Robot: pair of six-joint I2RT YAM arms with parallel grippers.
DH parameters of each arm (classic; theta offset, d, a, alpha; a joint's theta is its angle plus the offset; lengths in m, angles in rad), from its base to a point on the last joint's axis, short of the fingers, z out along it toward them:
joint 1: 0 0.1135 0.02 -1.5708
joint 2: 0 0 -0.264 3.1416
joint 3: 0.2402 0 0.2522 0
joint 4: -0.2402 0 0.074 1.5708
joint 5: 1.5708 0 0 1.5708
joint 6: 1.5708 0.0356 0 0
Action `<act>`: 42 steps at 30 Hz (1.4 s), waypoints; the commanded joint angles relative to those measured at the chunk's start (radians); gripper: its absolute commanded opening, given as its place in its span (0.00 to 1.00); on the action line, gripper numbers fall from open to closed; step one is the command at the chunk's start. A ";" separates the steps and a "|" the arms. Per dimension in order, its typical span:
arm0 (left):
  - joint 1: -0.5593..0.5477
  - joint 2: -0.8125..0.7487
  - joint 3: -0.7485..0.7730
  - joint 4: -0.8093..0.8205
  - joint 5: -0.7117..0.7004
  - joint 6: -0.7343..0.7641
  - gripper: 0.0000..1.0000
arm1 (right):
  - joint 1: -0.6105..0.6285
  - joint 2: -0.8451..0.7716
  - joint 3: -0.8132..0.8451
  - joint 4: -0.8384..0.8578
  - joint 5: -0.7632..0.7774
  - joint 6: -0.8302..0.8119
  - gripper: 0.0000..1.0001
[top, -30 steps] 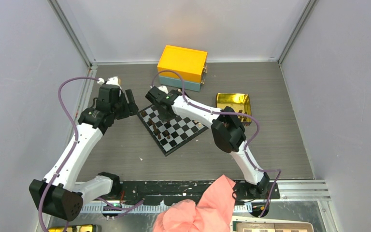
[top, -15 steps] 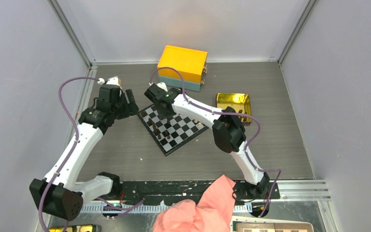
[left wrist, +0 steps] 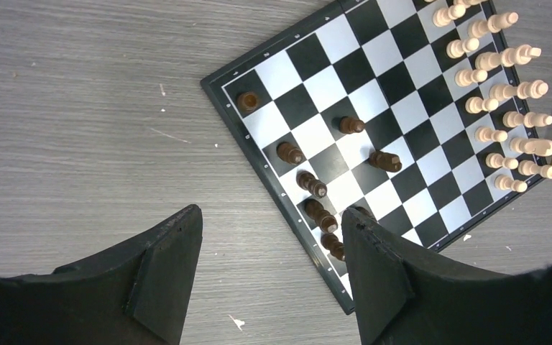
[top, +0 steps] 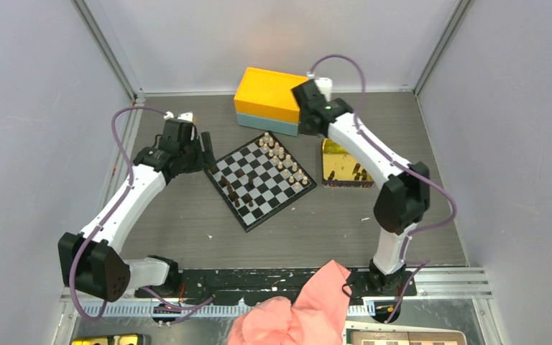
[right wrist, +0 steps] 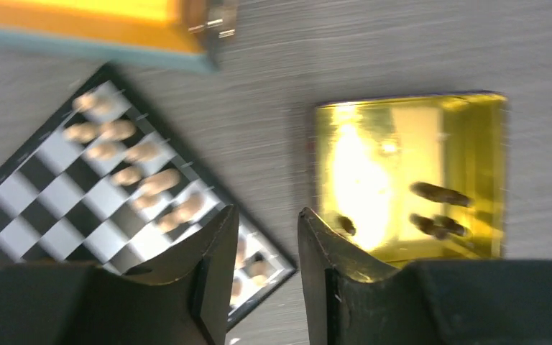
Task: Set up the chess pieces on the board
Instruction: Place the chess piece on the chessboard, then pick up the chess piece from the storage box.
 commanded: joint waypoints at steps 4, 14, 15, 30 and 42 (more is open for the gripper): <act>-0.076 0.075 0.101 0.024 0.006 0.065 0.72 | -0.189 -0.153 -0.253 0.053 0.046 0.077 0.44; -0.207 0.235 0.227 -0.043 -0.001 0.145 0.72 | -0.343 -0.220 -0.468 0.122 -0.011 0.113 0.46; -0.214 0.246 0.235 -0.046 0.000 0.150 0.72 | -0.351 -0.219 -0.477 0.126 -0.015 0.114 0.46; -0.247 0.274 0.249 -0.049 0.010 0.165 0.71 | -0.410 -0.156 -0.520 0.208 -0.056 0.136 0.46; -0.248 0.281 0.254 -0.050 0.003 0.171 0.71 | -0.442 -0.085 -0.506 0.234 -0.081 0.140 0.46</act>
